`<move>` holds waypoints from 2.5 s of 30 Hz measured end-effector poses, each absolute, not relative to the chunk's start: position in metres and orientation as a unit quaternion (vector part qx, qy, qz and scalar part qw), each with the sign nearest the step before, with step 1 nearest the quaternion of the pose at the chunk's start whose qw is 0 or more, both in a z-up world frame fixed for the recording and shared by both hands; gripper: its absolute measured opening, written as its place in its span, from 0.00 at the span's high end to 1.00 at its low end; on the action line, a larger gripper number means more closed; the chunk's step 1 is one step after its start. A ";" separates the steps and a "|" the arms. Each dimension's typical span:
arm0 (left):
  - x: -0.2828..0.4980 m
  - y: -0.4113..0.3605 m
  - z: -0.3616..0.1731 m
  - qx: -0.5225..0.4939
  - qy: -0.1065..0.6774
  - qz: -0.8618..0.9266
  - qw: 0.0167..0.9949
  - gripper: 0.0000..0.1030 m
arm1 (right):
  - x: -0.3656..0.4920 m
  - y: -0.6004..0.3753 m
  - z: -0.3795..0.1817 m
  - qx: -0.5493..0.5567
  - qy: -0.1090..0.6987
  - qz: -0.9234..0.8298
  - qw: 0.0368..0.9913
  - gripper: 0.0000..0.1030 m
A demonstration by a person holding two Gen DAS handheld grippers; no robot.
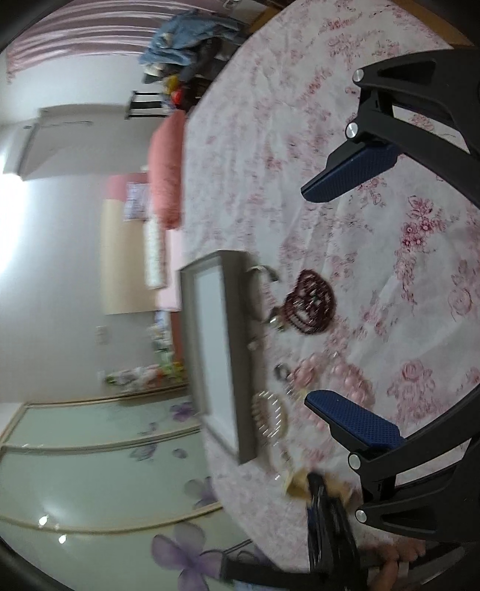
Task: Organize jewelry
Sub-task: 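Grasp the yellow watch with the left tool while the right tool reaches the dark red beads, then lift the yellow watch with the left tool while the right tool grasps and lifts the dark red beads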
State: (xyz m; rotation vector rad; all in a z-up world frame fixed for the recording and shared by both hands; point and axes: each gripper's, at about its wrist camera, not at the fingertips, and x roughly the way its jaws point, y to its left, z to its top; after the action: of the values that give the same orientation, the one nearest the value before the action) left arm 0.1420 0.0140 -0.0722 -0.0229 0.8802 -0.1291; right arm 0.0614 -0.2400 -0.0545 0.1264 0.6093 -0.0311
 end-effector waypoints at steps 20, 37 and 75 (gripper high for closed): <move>0.128 0.064 -0.069 -0.020 0.421 -0.040 0.906 0.62 | 0.132 -0.228 -0.084 0.021 0.436 0.008 0.900 0.30; 0.121 0.063 -0.057 -0.036 0.398 -0.051 0.915 0.62 | 0.106 -0.254 -0.059 0.090 0.362 0.051 0.926 0.93; 0.097 0.048 -0.007 -0.024 0.287 -0.044 0.957 0.62 | 0.113 -0.248 -0.082 0.047 0.433 0.032 0.900 0.38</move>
State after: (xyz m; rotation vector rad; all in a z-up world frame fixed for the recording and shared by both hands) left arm 0.0970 0.0477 -0.0073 -0.0483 0.5820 -0.0885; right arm 0.1132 -0.2479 -0.0821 0.0974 0.8957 0.0662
